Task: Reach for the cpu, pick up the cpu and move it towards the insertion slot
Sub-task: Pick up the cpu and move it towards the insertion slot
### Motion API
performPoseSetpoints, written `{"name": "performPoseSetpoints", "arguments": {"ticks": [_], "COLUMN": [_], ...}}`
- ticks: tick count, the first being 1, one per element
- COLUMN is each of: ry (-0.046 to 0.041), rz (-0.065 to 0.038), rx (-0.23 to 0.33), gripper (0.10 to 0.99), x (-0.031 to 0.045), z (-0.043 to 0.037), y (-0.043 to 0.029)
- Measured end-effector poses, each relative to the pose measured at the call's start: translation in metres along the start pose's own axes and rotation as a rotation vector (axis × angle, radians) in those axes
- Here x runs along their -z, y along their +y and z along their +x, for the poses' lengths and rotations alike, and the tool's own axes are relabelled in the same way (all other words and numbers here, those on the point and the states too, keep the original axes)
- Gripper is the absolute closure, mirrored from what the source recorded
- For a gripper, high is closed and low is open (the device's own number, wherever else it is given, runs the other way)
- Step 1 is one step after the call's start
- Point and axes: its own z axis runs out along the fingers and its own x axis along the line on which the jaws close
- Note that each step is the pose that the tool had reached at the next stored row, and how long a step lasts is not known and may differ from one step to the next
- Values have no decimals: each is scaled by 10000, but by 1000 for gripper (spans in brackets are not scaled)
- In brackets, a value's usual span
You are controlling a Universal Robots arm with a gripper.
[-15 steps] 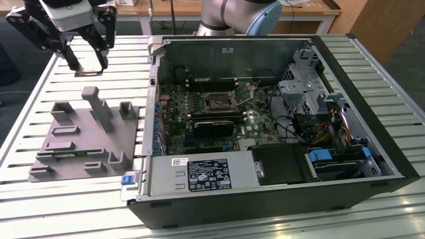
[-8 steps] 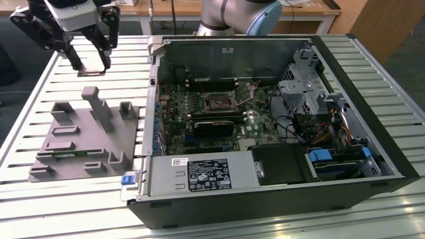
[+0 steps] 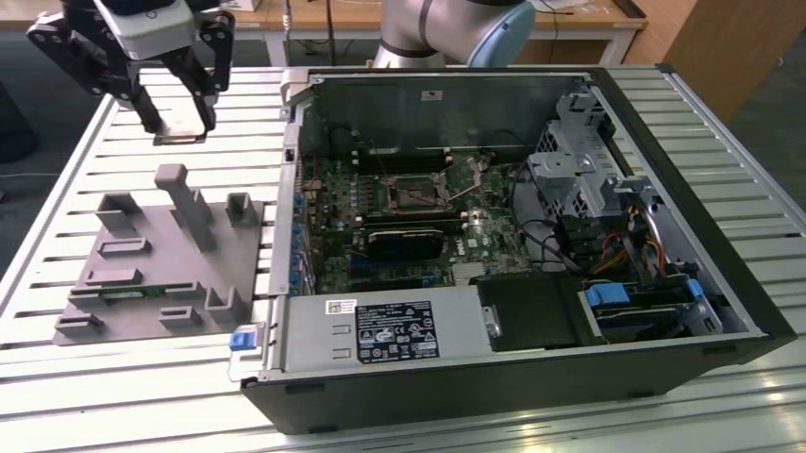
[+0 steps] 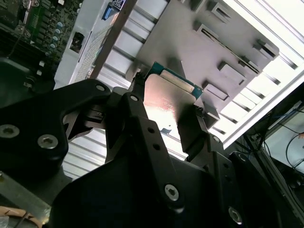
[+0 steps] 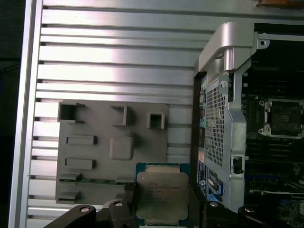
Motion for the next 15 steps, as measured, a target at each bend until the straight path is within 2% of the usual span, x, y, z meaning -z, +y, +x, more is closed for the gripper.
{"name": "performPoseSetpoints", "arguments": {"ticks": [15], "ry": [0], "rz": [0], "rx": [0], "gripper": [557], "x": [1], "z": [-85], "y": [-2]}}
